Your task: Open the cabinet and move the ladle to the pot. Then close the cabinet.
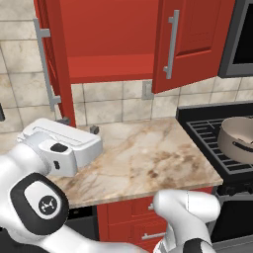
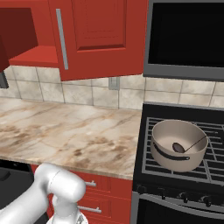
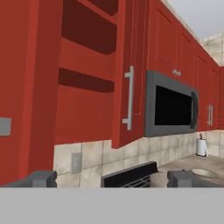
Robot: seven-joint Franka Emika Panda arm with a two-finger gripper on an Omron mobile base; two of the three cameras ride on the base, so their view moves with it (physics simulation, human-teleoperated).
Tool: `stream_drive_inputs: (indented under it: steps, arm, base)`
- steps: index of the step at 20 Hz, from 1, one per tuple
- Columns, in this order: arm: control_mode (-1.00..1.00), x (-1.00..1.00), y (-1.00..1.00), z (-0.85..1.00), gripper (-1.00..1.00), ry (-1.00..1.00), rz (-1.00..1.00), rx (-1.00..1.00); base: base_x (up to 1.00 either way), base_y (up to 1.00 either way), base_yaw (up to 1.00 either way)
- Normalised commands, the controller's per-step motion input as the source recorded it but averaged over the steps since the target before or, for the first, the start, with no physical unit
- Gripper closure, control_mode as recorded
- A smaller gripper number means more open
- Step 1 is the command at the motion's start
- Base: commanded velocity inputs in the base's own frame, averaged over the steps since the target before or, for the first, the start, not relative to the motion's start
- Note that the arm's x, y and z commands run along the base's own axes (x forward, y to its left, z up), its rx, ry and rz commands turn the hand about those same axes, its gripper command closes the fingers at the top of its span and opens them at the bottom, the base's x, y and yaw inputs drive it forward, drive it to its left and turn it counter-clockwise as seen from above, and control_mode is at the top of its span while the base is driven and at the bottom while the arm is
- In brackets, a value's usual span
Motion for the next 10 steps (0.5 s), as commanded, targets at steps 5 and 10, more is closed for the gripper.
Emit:
stream_drive_inputs:
  steps: [5,10]
  arm:
    - [-1.0,0.12,0.14,-0.07,-1.0,-0.01,-0.06,-0.03]
    - [-1.0,0.0,0.31,0.0,-1.0,-0.05,-0.03,-0.02]
  base:
    - [0.0,0.0,0.0]
    - [0.0,0.0,0.0]
